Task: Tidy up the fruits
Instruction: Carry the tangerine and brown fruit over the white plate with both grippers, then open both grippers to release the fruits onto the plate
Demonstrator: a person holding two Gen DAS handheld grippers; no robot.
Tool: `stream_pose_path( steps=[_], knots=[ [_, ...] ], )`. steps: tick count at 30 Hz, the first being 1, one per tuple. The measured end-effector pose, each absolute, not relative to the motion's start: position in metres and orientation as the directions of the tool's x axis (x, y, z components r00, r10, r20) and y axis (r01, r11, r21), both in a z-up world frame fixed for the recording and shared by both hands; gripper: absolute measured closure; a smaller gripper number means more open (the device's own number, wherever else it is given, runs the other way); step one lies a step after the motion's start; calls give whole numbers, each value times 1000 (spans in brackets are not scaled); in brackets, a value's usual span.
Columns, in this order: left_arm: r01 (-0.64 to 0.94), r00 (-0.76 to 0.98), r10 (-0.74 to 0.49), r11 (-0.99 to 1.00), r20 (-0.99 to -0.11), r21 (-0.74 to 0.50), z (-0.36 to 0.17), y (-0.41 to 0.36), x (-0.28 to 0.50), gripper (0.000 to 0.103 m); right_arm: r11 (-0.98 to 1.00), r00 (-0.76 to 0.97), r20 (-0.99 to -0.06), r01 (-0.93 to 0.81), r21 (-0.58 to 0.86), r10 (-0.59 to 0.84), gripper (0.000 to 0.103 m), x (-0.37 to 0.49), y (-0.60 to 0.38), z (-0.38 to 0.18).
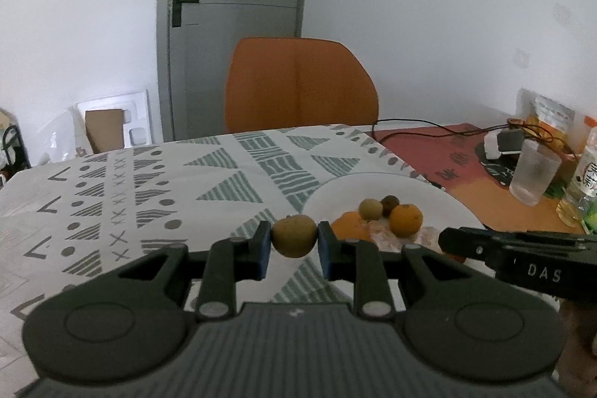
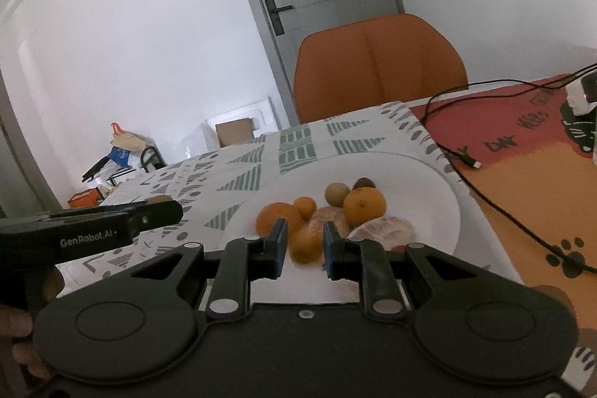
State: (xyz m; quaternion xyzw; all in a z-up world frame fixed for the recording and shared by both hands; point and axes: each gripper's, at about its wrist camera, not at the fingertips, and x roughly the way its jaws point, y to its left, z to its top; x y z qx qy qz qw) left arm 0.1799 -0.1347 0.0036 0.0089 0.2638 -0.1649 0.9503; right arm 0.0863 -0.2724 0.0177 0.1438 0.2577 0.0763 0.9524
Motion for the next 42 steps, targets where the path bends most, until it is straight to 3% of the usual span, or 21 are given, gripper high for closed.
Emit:
stream_pose_path(
  steps=[22, 26, 31, 37, 40, 42],
  knots=[
    [421, 755, -386, 905, -530, -59, -1, -192, 180, 77, 938, 871, -466, 17, 347, 157, 77, 82, -314, 7],
    [411, 756, -382, 909, -532, -69, -1, -187, 180, 69, 939, 870, -466, 9, 343, 162, 77, 83, -311, 7],
    [334, 786, -315, 940, -532, -62, -1, -165, 183, 46, 941, 862, -474, -10, 338, 179, 77, 86, -301, 7],
    [262, 804, -258, 963, -536, -70, 0, -138, 182, 26, 944, 852, -483, -40, 327, 203, 76, 90, -284, 10],
    [232, 807, -238, 969, -541, -80, 1, -126, 180, 20, 947, 845, -493, -48, 317, 208, 61, 91, -275, 12],
    [219, 809, -230, 972, -542, -86, 2, -119, 177, 18, 949, 842, -495, -59, 309, 214, 57, 90, -269, 13]
  ],
)
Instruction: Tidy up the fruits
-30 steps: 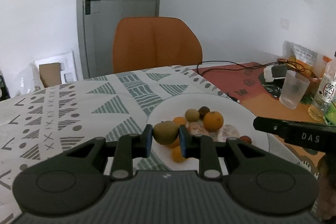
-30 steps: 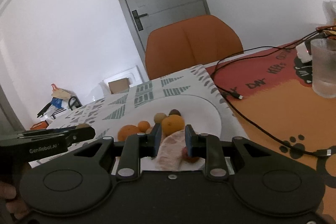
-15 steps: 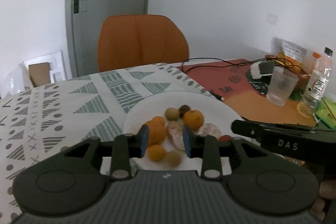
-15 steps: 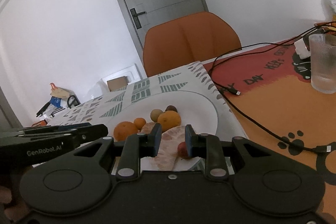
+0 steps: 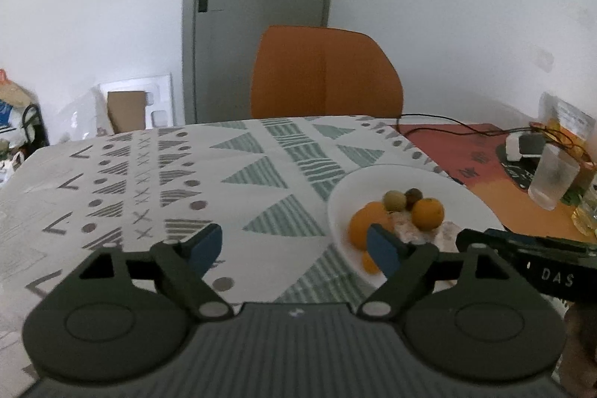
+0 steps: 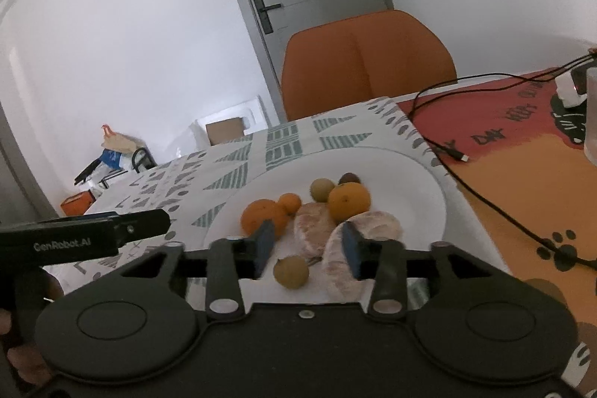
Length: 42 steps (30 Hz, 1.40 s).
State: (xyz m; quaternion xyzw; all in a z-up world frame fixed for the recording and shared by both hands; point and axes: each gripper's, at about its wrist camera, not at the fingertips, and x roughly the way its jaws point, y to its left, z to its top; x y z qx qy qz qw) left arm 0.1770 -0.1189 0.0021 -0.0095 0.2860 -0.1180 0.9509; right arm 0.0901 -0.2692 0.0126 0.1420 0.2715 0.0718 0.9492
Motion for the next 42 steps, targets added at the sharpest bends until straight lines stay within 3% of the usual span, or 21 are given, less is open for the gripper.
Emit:
stream_pose_path(
  steps=[6, 14, 26, 42],
  knots=[
    [155, 823, -170, 985, -541, -74, 2, -97, 166, 12, 952, 829, -506, -96, 290, 237, 41, 83, -250, 16],
    [96, 841, -125, 992, -527, -83, 7, -74, 141, 10, 955, 835, -487, -142, 259, 256, 17, 69, -233, 30],
    [36, 842, -75, 996, -535, -83, 16, -50, 109, 3, 961, 839, -475, -189, 201, 265, 0, 48, -207, 45],
    [-61, 850, 7, 994, -527, -85, 25, -14, 64, 0, 943, 822, -469, -234, 239, 323, 0, 27, -196, 55]
  ],
)
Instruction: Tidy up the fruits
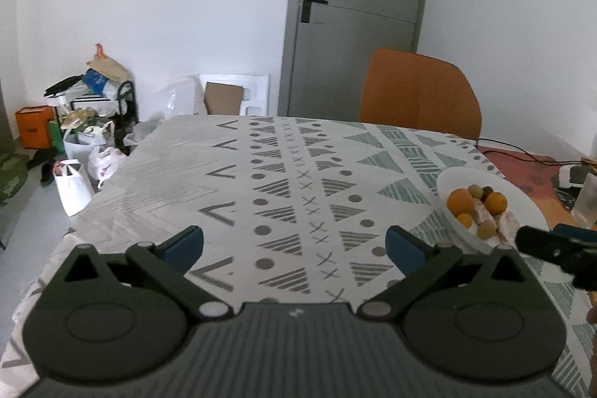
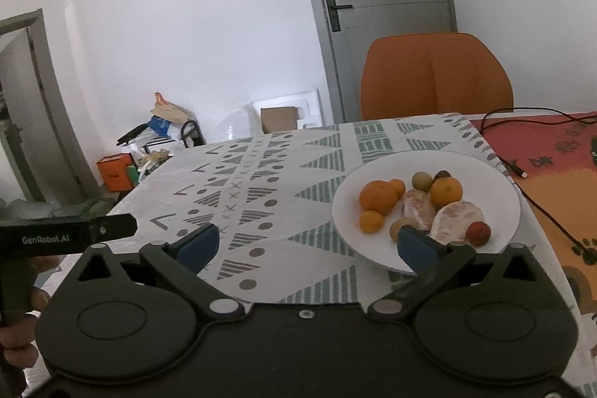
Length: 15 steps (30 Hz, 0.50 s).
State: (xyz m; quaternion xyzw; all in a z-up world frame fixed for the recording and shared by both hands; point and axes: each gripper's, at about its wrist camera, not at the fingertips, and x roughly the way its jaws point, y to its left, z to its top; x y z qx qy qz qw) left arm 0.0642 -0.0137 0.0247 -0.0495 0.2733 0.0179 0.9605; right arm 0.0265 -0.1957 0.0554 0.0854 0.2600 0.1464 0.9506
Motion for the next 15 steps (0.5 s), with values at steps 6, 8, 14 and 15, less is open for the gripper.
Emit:
stream_pose_path(
  steps=[6, 8, 14, 15],
  knots=[
    [-76, 842, 21, 994, -539, -81, 23, -6, 52, 0, 941, 819, -471, -239, 238, 327, 0, 21, -194, 56],
    [-75, 841, 19, 994, -541, -81, 22, -5, 48, 0, 939, 817, -470, -247, 238, 334, 0, 18, -192, 58],
    [-68, 841, 11, 994, -541, -86, 19, -4, 36, 0, 939, 811, -476, -264, 221, 340, 0, 10, -185, 60],
    [-66, 842, 10, 994, -540, -85, 18, -4, 33, 0, 940, 811, -477, -266, 214, 338, 0, 9, -184, 60]
  ],
)
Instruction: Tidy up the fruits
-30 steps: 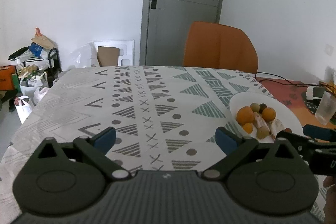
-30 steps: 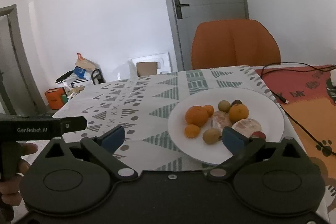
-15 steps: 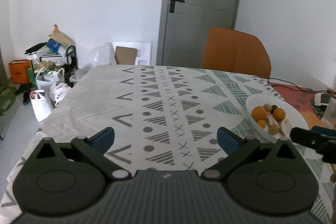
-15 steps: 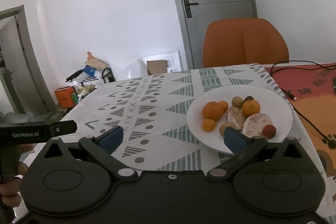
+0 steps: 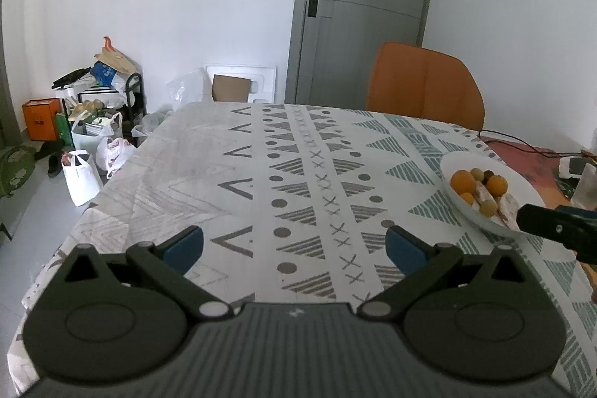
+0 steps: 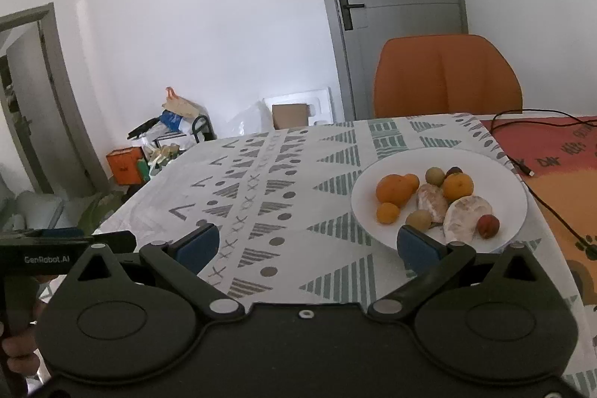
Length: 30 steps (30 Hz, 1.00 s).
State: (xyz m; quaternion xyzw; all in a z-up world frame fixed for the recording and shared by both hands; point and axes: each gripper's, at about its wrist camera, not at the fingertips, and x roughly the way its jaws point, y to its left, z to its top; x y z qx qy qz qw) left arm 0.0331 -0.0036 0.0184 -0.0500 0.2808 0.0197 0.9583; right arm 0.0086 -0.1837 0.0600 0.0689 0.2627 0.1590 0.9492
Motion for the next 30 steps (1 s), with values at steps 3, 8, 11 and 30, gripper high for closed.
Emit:
stream_pose_path(
  steps=[3, 8, 11, 30],
  knots=[
    [-59, 843, 7, 995, -539, -78, 17, -3, 27, 0, 941, 810, -480, -271, 203, 337, 0, 4, -181, 60],
    [-57, 847, 13, 996, -531, -66, 18, 2, 24, 0, 939, 806, -481, -283, 197, 344, 0, 2, -174, 61],
    [-67, 845, 20, 995, -535, -69, 17, 6, 25, 0, 937, 805, -481, -291, 192, 348, 0, 1, -170, 61],
    [-69, 836, 21, 995, -548, -67, 12, 7, 25, 0, 935, 793, -495, -300, 190, 355, 0, 2, -167, 56]
  ],
)
